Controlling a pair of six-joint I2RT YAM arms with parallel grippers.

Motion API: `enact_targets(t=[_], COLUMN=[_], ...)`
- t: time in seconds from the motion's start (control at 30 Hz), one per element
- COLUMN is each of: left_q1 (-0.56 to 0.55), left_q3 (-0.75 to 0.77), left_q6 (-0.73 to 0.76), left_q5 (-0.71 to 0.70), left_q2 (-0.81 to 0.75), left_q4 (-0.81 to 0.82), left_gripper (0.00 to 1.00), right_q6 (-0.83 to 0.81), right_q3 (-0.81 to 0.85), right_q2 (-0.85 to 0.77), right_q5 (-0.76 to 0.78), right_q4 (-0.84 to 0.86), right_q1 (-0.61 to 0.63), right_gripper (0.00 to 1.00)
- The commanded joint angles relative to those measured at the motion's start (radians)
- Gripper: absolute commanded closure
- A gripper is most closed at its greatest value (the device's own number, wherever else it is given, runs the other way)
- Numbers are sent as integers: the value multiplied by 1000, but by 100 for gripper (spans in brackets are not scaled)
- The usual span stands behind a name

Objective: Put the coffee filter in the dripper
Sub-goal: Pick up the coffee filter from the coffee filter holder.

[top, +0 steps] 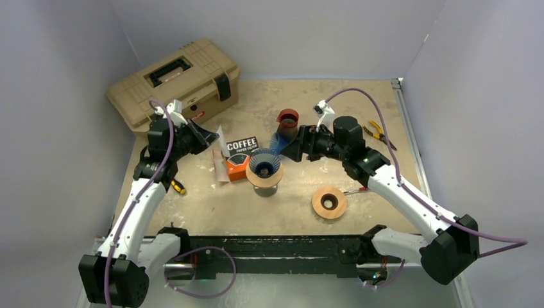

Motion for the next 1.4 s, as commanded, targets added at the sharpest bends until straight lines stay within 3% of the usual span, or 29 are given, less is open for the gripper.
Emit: enact_targets(t=[0.0,0.47,0.7,0.83,1.13,1.37], left_q1=[6,6,5,4,3,2], left_q3=[66,72,92,113,188,197], left_q6=[16,33,-7,-94,-250,-334], left_q5=[61,172,239,227,89,74], left_q2=[-34,-100,-102,-101,-105,-80], left_q4=[95,277,349,349,203,158], left_gripper=[100,100,100,100,100,100], right_q6=[0,-30,-52,-99,-171,-216], right_q3=[29,32,36,38,105,172], right_q2=[-26,-72,-95,-111,-84,-23], right_q5=[28,29,17,3,50,114], right_q4=[40,75,89,132,122,81], right_q1=[-6,-5,-6,-5,-5,44], right_gripper=[16,15,8,1,1,1])
